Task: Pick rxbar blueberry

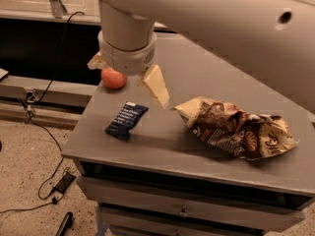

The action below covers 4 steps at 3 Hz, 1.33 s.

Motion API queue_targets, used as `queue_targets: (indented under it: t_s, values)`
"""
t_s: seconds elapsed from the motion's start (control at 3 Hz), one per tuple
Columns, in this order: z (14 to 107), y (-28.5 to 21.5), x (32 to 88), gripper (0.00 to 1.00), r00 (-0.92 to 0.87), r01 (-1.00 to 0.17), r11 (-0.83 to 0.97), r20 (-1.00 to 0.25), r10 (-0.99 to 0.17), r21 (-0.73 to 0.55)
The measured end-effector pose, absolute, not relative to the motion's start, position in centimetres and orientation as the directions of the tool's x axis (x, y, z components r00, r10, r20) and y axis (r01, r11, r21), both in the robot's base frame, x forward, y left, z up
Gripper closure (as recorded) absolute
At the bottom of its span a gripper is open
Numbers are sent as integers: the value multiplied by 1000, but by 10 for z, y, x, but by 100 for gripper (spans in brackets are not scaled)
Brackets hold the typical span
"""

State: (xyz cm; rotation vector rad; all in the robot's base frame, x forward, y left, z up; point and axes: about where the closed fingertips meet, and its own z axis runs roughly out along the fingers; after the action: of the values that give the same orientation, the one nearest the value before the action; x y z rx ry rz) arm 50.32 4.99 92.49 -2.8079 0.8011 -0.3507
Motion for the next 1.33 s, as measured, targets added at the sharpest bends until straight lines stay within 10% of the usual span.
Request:
queue_targets:
  t_s: [1.33]
  values:
    - [828, 31, 534, 0, 878, -444, -896, 187, -441, -31]
